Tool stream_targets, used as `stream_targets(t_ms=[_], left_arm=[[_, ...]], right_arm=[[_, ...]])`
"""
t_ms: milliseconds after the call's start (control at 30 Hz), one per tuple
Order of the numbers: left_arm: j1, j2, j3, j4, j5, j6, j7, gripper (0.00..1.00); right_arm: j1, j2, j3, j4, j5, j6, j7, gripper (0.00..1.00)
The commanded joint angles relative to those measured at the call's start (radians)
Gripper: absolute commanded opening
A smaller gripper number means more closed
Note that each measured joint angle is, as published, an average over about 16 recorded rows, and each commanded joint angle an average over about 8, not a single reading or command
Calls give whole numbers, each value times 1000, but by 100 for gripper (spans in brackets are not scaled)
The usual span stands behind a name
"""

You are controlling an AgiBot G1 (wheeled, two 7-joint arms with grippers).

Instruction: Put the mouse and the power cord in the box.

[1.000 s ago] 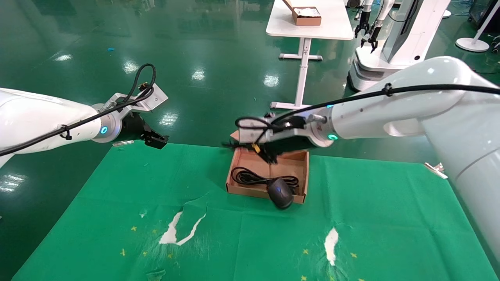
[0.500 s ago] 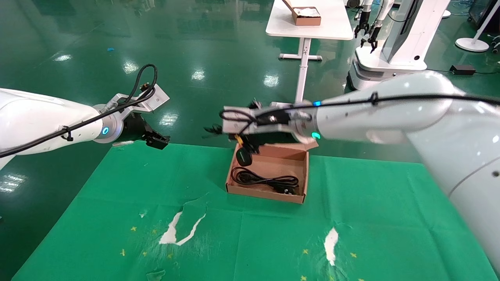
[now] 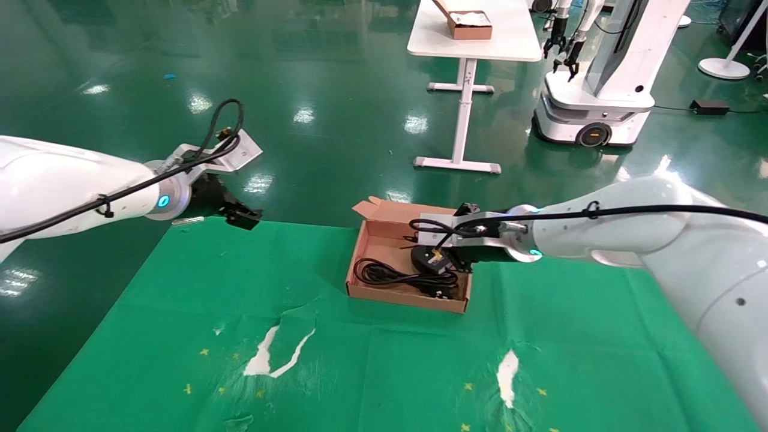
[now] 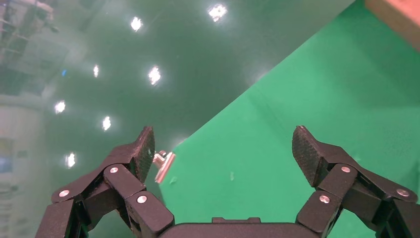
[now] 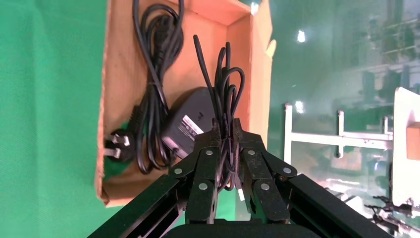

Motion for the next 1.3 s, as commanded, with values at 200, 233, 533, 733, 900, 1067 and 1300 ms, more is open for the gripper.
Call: stream_targets(t_ms=[200, 233, 533, 733, 900, 1067, 1300], left_arm=[[0, 0, 0, 0, 0, 0, 0, 100], [0, 0, 0, 0, 0, 0, 0, 100], [0, 0, 0, 0, 0, 0, 0, 100], [0, 1, 0, 1, 0, 0, 0, 100], [0, 1, 0, 1, 0, 0, 0, 100], [0, 1, 0, 1, 0, 0, 0, 100], [0, 1, 0, 1, 0, 0, 0, 100]], right_arm=[[-1, 0, 1, 2, -1, -1, 0, 100], [0, 0, 2, 4, -1, -2, 0, 100], [4, 0, 8, 16, -1, -10, -1, 100], [-13, 19, 29, 43, 21, -31, 8, 100], [-61, 71, 83, 108, 81, -83, 35, 100], [-118, 134, 148, 186, 152, -145, 68, 100], [-199, 222, 240, 297, 254, -234, 114, 100]])
